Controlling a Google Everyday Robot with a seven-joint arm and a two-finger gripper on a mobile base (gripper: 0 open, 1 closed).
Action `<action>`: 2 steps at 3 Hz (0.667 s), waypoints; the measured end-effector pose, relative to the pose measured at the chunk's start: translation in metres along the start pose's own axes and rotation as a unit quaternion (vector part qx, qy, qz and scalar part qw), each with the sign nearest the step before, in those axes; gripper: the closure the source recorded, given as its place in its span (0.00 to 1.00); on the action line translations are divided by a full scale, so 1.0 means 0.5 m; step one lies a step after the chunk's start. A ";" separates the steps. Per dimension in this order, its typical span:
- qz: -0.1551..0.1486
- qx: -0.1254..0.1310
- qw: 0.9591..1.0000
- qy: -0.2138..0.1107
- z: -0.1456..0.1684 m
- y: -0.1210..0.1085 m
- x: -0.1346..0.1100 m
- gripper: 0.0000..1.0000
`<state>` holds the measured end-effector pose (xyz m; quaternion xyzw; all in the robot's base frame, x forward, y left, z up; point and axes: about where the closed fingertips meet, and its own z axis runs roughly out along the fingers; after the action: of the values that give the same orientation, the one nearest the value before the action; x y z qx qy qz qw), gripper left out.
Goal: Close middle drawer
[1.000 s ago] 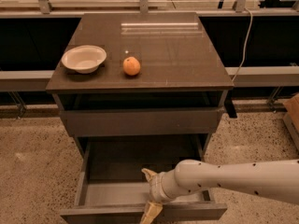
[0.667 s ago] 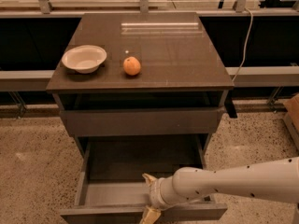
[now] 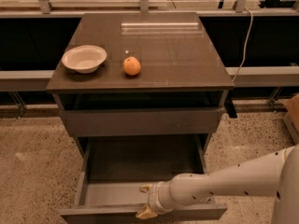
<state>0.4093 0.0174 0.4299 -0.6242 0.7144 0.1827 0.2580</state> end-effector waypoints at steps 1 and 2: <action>-0.005 0.017 1.000 0.003 -0.003 -0.039 -0.008 0.50; -0.008 0.027 1.000 -0.004 0.003 -0.081 -0.015 0.49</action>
Offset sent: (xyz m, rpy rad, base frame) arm 0.0684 0.0007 0.0089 0.0150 -0.0822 -0.0308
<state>0.4499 0.0181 0.4358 -0.6221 0.7129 0.1640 0.2790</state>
